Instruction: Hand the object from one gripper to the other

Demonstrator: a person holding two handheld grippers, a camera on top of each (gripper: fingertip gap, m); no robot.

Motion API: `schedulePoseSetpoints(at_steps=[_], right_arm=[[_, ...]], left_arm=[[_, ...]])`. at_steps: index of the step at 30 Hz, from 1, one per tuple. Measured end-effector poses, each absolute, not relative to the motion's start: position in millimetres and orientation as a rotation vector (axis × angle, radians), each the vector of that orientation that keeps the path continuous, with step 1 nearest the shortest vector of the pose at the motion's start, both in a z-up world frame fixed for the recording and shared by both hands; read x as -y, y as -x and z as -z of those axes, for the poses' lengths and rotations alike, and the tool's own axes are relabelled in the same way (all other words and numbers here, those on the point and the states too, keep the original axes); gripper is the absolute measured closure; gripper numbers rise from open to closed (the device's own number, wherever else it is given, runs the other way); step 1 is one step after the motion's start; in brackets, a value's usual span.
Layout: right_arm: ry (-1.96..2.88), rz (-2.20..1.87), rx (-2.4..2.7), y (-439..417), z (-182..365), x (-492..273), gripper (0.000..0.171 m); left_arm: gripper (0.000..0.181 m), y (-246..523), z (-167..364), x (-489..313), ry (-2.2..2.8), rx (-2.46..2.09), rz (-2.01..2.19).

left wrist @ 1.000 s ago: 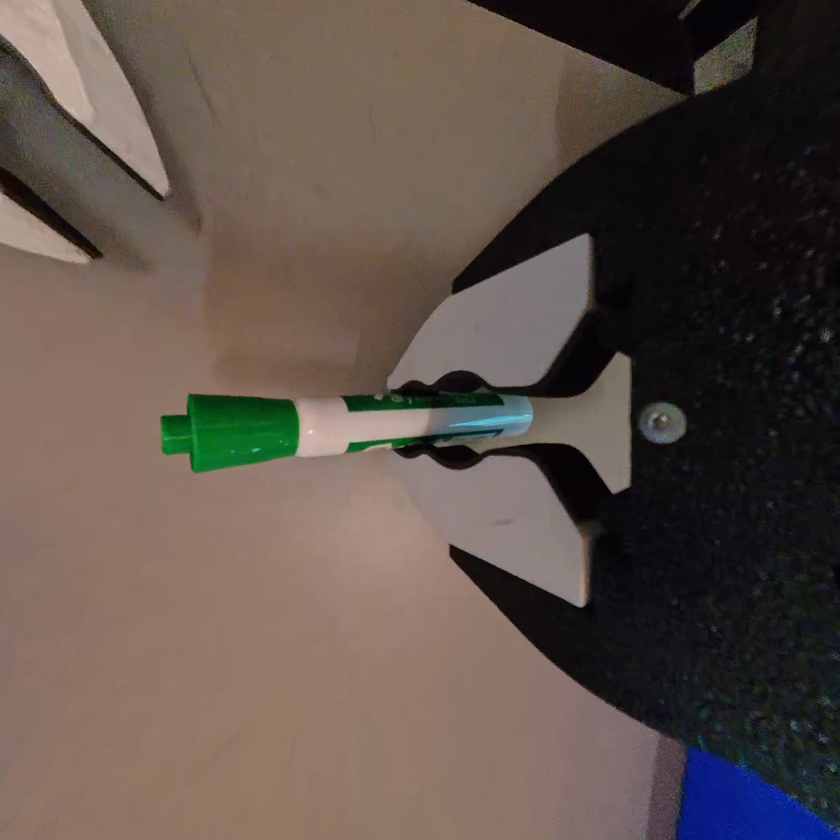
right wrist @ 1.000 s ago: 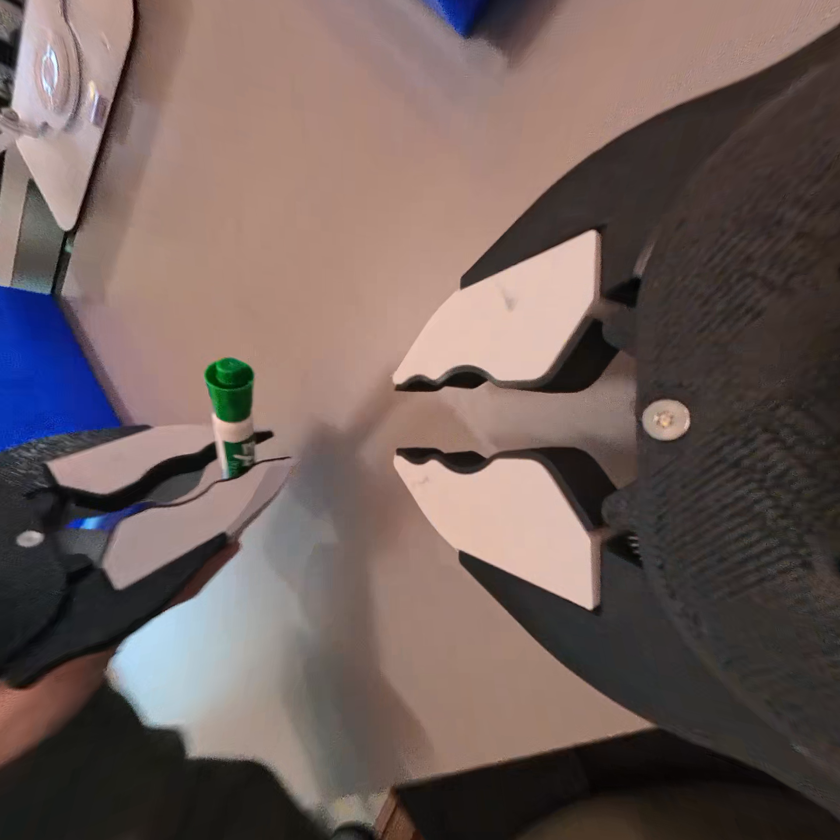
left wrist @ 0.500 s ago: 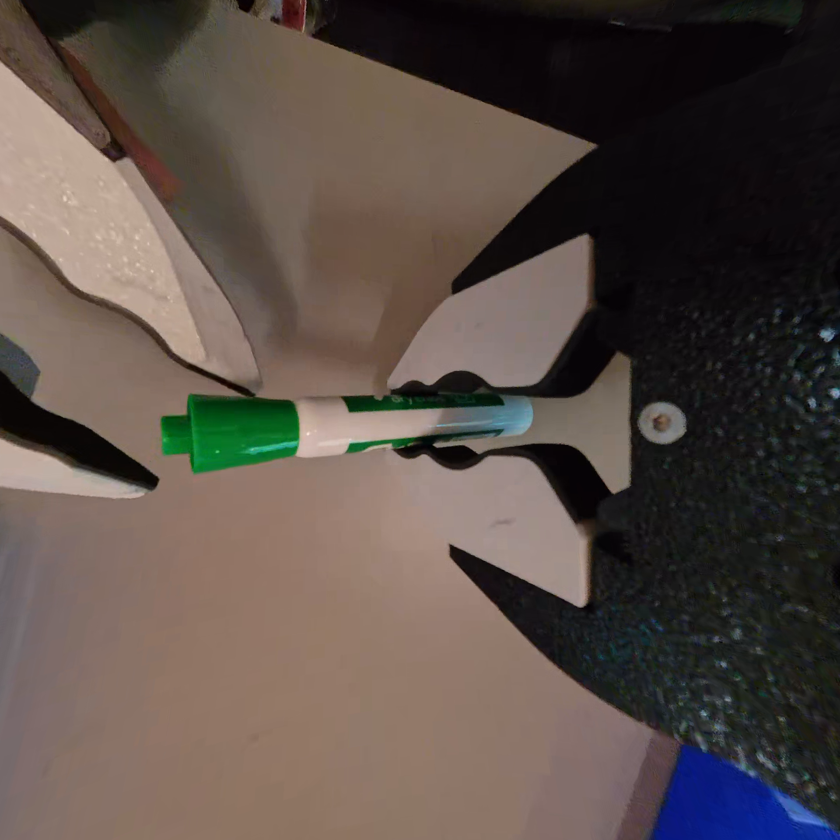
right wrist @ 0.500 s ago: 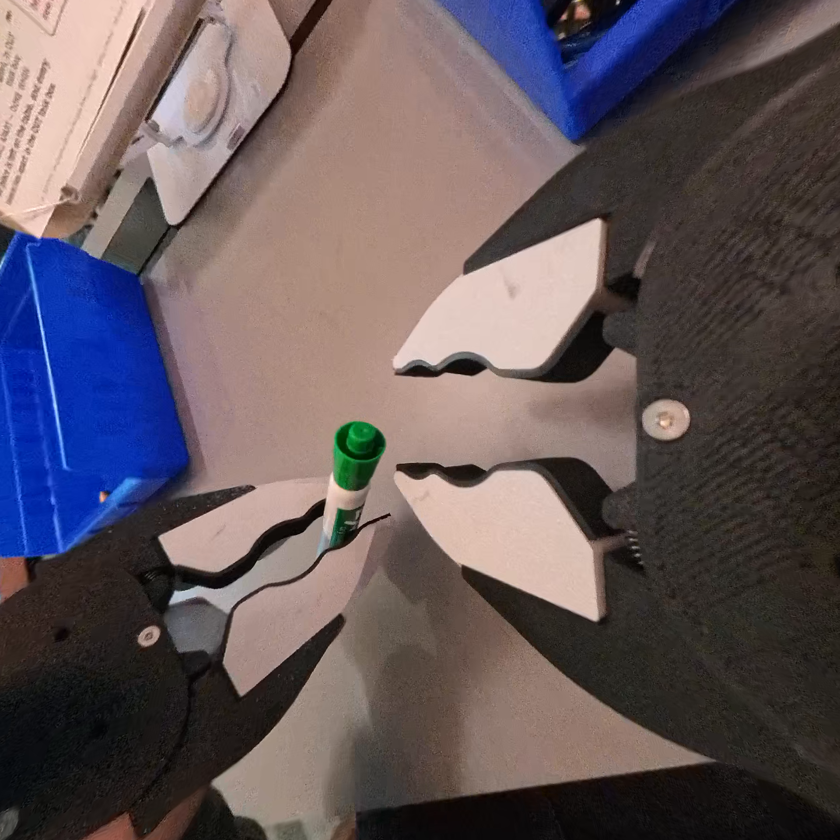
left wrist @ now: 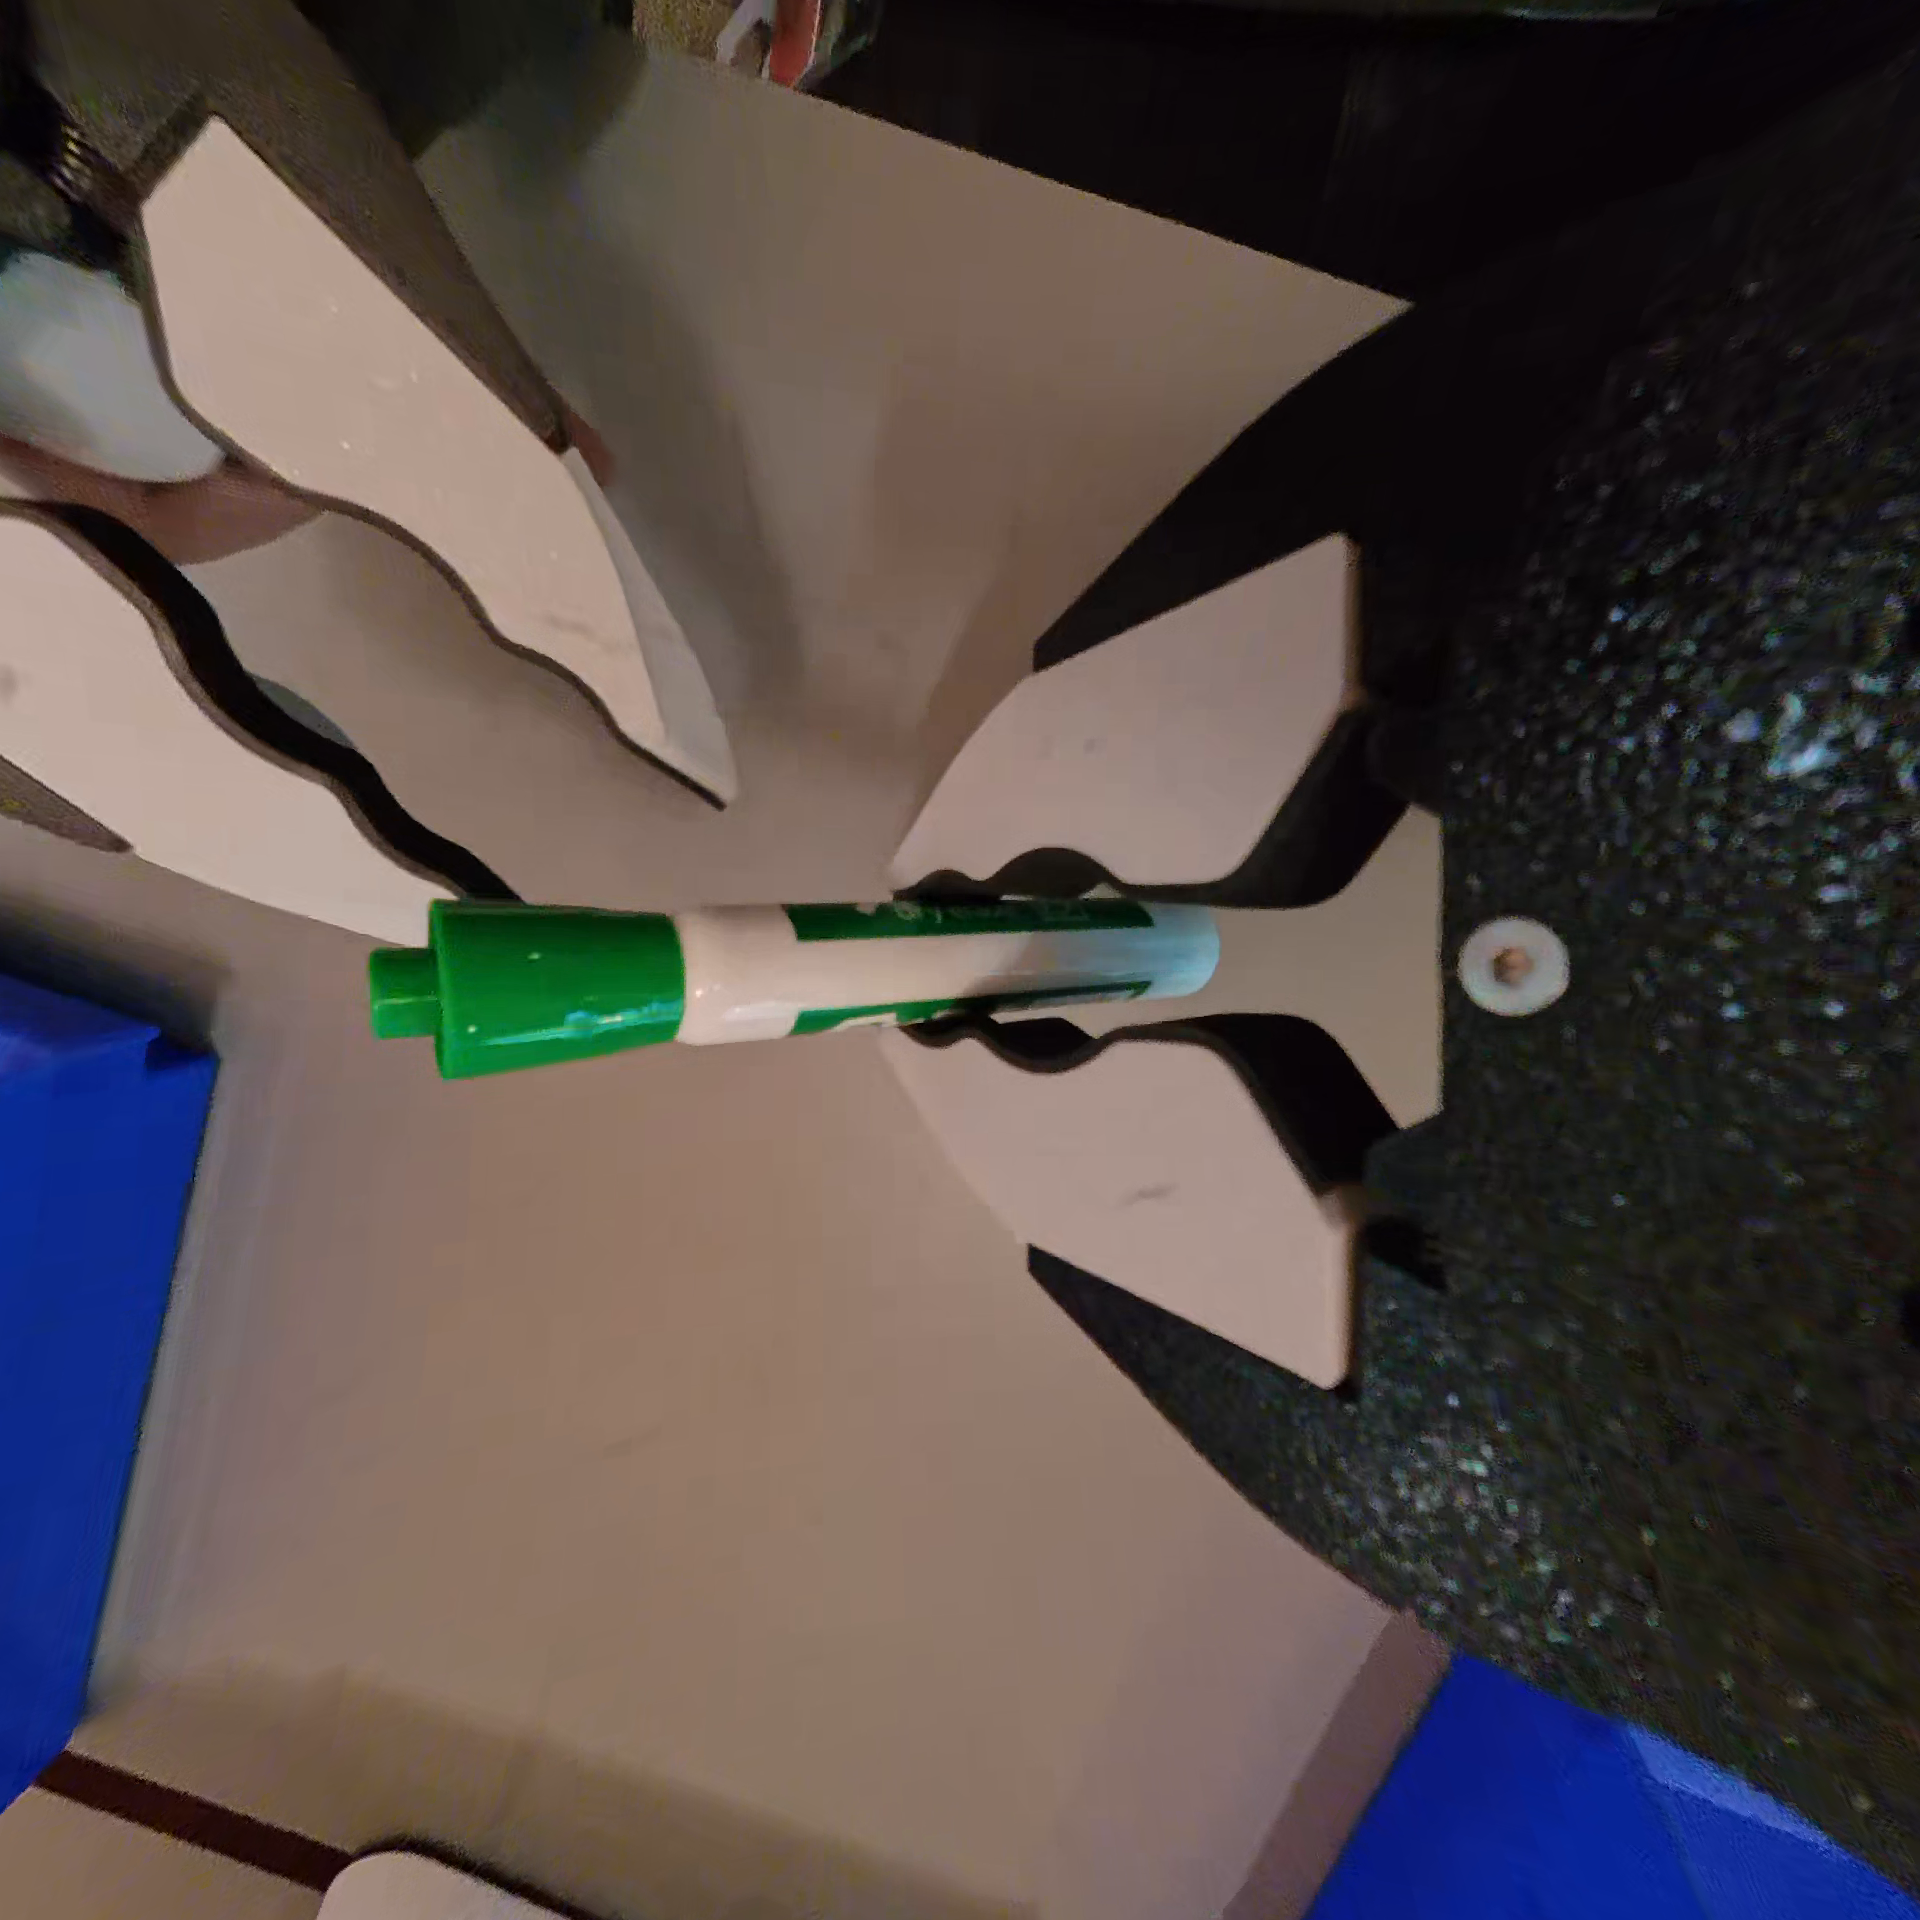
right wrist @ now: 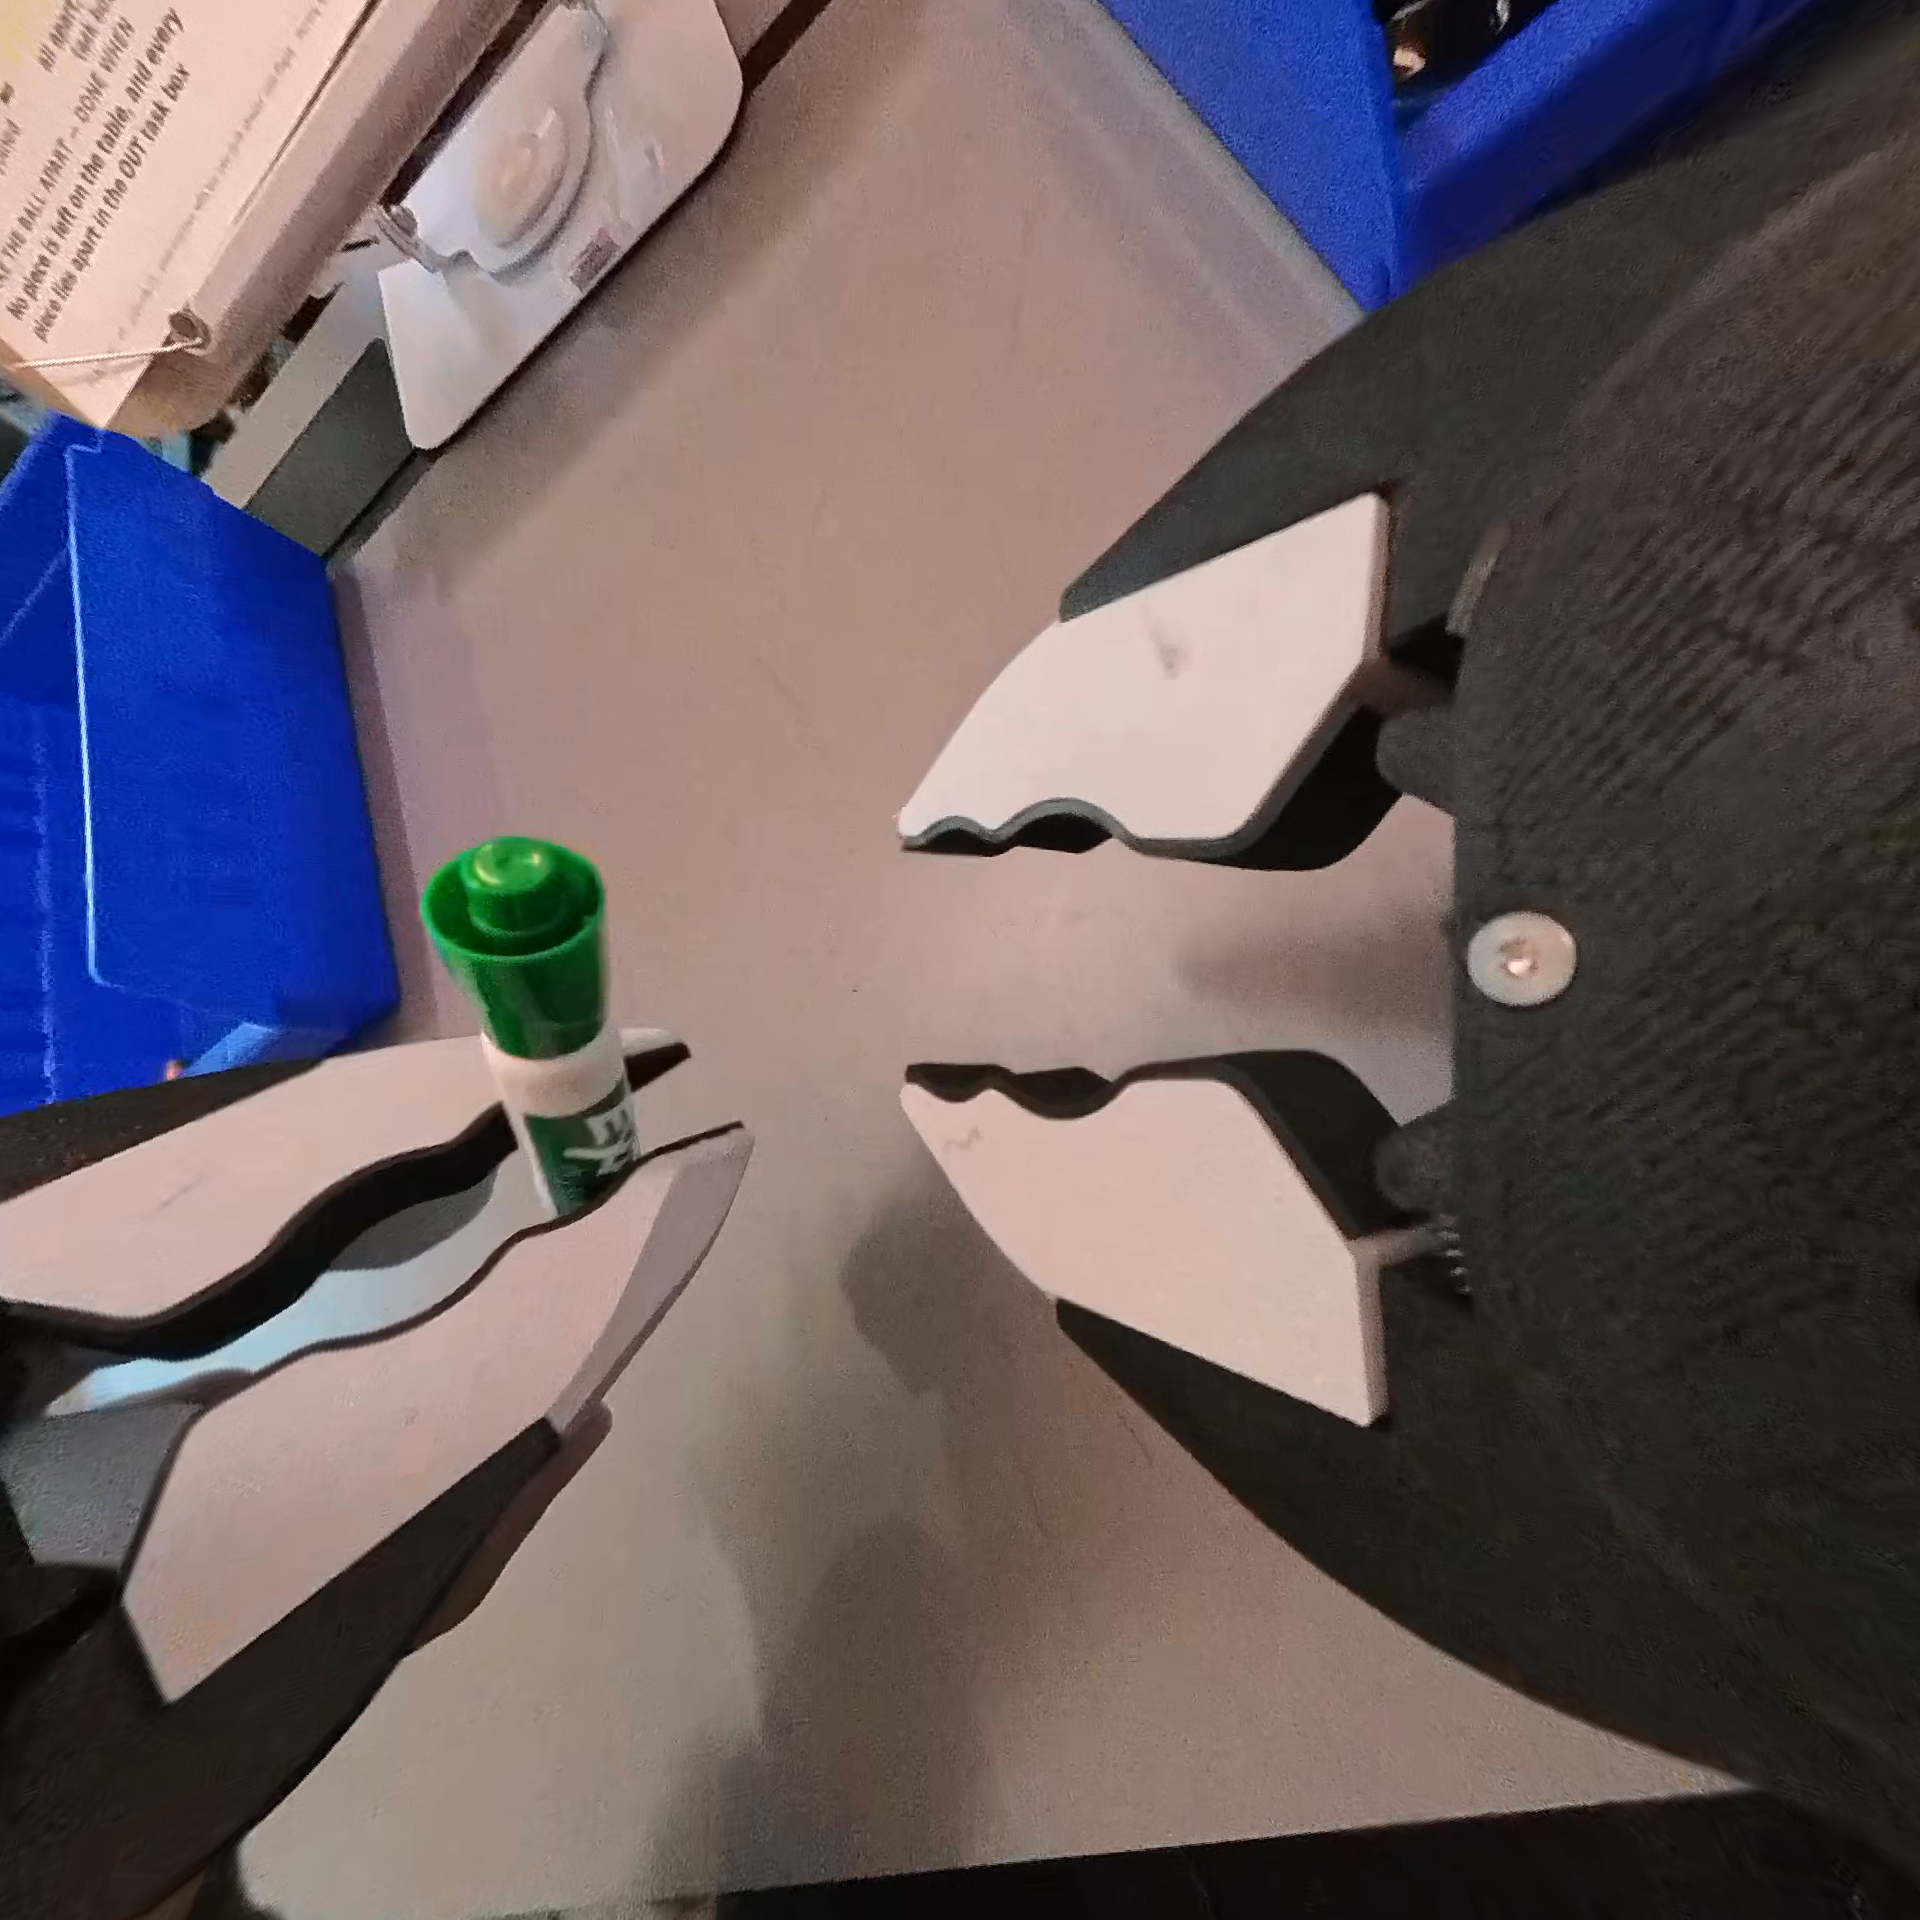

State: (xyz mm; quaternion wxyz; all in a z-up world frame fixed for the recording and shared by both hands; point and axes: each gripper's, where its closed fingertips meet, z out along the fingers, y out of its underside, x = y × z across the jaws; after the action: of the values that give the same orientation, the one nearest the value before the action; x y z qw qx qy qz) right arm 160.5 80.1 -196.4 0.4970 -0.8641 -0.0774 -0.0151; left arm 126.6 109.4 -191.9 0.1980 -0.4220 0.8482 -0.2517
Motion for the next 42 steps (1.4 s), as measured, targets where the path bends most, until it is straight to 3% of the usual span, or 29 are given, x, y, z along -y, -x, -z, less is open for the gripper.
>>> schedulePoseSetpoints(at_steps=[1,6,10,14,17,21,23,28,30,33,36,39,42], right_arm=[[2.095,0.014,0.172,-161.3,198.4,-79.6,0.128],[1.999,-0.197,-0.074,-173.8,194.0,-76.8,0.106],[1.769,-0.545,-0.266,-177.8,173.4,-72.9,0.107],[1.683,-0.606,-0.305,-182.3,165.2,-69.7,0.104],[1.593,-0.678,-0.237,-167.1,144.4,-71.2,0.114],[1.724,-0.492,-0.164,-159.7,156.6,-80.8,0.124],[1.785,-0.390,-0.109,-158.5,163.4,-83.5,0.151],[1.770,-0.251,0.023,-155.4,153.8,-81.3,0.152],[1.777,-0.217,0.074,-155.4,154.9,-76.8,0.152],[1.716,-0.127,0.008,-174.5,146.9,-71.1,0.152],[1.536,-0.097,-0.042,-186.3,122.1,-60.6,0.152],[1.423,-0.217,-0.025,-176.2,107.8,-56.8,0.152],[1.408,-0.249,0.009,-165.0,107.6,-61.8,0.152]], left_arm=[[0.163,-129.7,192.5,-108.2,1.155,-2.363,0.715],[0.163,-153.5,199.3,-112.5,0.937,-2.224,0.619],[0.163,-174.9,179.3,-132.8,0.672,-1.895,0.326],[0.164,-174.6,145.3,-137.7,0.263,-1.562,-0.125],[0.163,-175.4,147.4,-135.3,0.155,-1.492,-0.293],[0.163,-175.8,146.2,-130.3,0.134,-1.457,-0.348],[0.164,-175.4,143.9,-127.6,0.123,-1.441,-0.346],[0.164,-171.2,139.5,-124.2,0.130,-1.432,-0.258],[0.162,-170.5,144.4,-119.5,0.178,-1.499,-0.130],[0.131,-166.7,140.5,-123.2,0.463,-1.531,0.199],[0.106,-161.6,139.0,-113.8,0.916,-1.514,0.916],[0.115,-154.0,113.5,-89.9,1.201,-1.327,1.827],[0.123,-152.5,93.8,-79.1,1.183,-1.188,2.333]])
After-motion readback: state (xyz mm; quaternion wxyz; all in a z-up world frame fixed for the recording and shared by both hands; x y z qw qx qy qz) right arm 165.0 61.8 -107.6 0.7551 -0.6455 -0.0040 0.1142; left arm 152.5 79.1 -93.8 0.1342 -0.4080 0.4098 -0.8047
